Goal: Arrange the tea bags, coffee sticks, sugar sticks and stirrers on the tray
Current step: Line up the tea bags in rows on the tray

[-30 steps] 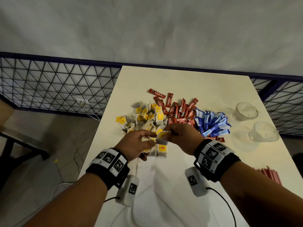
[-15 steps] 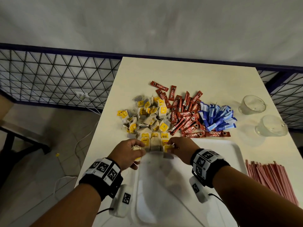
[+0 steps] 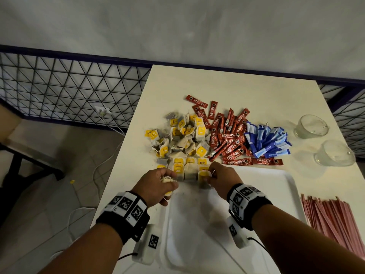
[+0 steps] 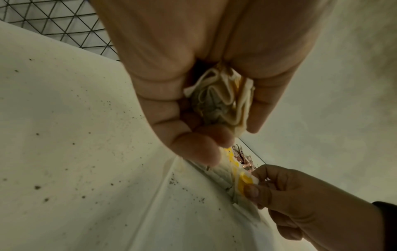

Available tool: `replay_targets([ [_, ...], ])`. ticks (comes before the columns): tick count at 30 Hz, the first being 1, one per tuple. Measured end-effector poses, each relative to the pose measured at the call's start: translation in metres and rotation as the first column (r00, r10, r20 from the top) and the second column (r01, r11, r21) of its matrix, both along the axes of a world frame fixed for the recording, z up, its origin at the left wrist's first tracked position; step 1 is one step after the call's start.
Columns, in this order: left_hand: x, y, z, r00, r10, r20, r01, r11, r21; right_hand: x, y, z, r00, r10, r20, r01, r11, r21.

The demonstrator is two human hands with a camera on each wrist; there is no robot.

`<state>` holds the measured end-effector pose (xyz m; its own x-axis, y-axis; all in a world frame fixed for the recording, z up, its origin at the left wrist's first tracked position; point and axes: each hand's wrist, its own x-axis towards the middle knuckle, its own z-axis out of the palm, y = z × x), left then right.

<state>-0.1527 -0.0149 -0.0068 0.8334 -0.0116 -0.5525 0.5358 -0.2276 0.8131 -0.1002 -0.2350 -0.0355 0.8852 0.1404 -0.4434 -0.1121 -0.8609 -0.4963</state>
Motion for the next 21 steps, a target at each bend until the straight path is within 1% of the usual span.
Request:
replay_targets([
  [2, -0.001, 0.0, -0.001, 1.0, -0.001, -0.005, 0.001, 1.0, 0.0, -0.002, -0.002, 0.001, 0.997, -0.004, 0.082, 0.004, 1.0, 0.007],
  [4, -0.002, 0.0, -0.002, 1.0, 0.003, -0.013, -0.003, 1.0, -0.002, -0.004, -0.005, 0.004, 0.986, 0.056, 0.155, -0.064, 0.997, 0.048],
  [6, -0.002, -0.001, -0.001, 1.0, 0.008, -0.018, -0.008, 1.0, -0.005, -0.007, -0.008, 0.005, 0.975, 0.159, 0.155, -0.171, 0.983, 0.067],
  [8, -0.002, -0.002, 0.0, 1.0, 0.013, -0.024, -0.013, 1.0, -0.008, -0.009, -0.011, 0.002, 0.953, 0.278, 0.122, -0.28, 0.96, 0.0],
  [10, -0.001, -0.004, 0.001, 1.0, 0.014, -0.028, -0.014, 1.0, -0.021, -0.009, -0.012, -0.003, 0.937, 0.333, 0.105, -0.328, 0.942, -0.065],
  [14, 0.001, -0.008, 0.003, 0.999, 0.013, -0.03, -0.014, 0.999, -0.043, -0.009, -0.011, -0.006, 0.933, 0.334, 0.132, -0.326, 0.942, -0.079],
  [17, 0.002, -0.012, 0.004, 0.998, 0.04, -0.054, -0.045, 0.995, -0.091, -0.01, -0.008, -0.007, 0.929, 0.344, 0.136, -0.335, 0.938, -0.084],
  [19, 0.002, -0.014, 0.006, 0.994, 0.062, -0.087, -0.075, 0.986, -0.152, -0.011, -0.007, -0.005, 0.927, 0.351, 0.129, -0.342, 0.936, -0.086],
  [21, 0.001, -0.016, 0.009, 0.988, 0.084, -0.129, -0.114, 0.961, -0.25, -0.01, -0.007, 0.001, 0.94, 0.307, 0.147, -0.305, 0.952, -0.04],
])
